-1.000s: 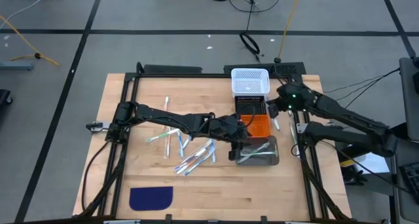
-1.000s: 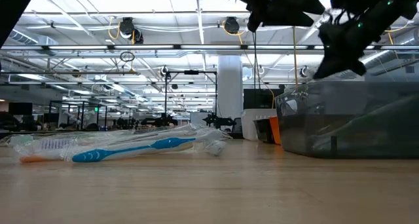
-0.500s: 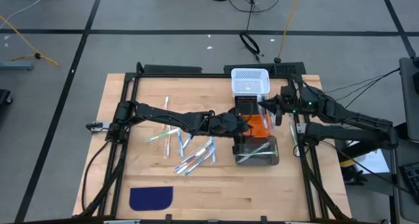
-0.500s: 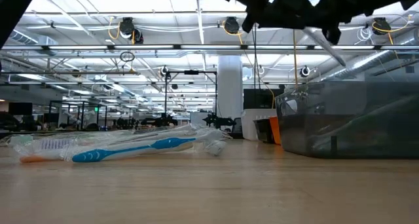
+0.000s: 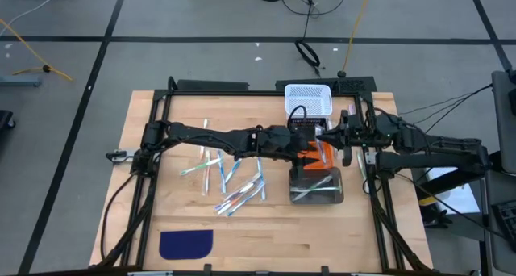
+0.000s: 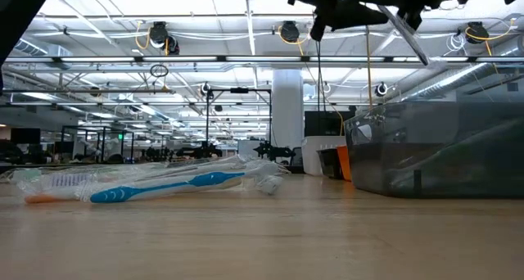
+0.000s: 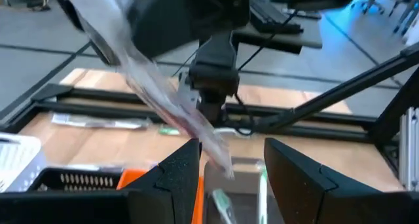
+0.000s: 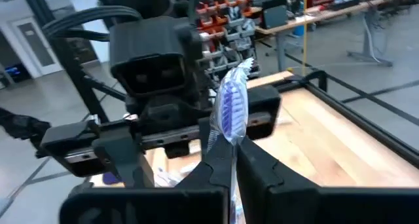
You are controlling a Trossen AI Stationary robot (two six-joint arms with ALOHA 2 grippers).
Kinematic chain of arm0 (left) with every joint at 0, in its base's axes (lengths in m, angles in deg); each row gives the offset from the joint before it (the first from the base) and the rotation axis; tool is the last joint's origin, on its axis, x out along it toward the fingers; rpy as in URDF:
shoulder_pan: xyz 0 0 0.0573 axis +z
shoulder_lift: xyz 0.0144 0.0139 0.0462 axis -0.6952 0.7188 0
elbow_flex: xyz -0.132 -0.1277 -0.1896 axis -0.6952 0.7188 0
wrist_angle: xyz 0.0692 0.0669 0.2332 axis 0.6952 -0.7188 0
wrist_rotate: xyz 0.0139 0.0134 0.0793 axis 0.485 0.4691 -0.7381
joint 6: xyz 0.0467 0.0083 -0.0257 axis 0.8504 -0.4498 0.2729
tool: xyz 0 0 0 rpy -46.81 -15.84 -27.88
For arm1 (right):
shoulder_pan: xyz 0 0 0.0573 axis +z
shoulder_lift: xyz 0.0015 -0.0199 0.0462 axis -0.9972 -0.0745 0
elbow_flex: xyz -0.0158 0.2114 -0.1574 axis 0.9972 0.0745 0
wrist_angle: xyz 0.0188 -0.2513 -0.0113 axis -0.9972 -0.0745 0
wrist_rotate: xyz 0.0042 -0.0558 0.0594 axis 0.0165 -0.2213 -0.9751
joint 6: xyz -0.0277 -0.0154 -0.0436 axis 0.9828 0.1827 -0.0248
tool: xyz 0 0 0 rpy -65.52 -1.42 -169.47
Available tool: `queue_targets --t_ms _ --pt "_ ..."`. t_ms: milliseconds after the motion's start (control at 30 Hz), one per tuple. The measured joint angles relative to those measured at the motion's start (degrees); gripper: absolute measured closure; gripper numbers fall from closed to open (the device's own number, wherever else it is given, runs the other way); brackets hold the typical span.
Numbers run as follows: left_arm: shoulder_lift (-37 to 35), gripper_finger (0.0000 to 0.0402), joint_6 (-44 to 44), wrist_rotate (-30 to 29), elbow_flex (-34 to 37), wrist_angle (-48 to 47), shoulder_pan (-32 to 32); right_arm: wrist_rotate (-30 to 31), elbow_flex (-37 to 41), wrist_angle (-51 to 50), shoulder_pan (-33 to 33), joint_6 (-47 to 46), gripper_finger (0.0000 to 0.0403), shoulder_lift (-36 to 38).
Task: Pick & Place Toothbrushes
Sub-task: Put the purple toothbrush into the orange bin
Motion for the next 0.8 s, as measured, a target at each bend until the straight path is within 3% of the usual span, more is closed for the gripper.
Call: queue_targets --t_ms 433,667,800 --pt "0.00 0.0231 0.00 -0.06 0.00 2.51 0.02 0.11 0.00 5.17 3.73 2.96 0.0403 -0.98" --pt "0.00 0.0232 0.19 -0.22 0.02 5.54 0.03 4.02 -0.02 5.88 5.29 3.67 0.0403 -2.97" --pt "0.00 0.0252 0.26 -0.19 0.02 6.00 0.08 4.20 0.00 7.02 6.29 4.51 0.0403 -4.43"
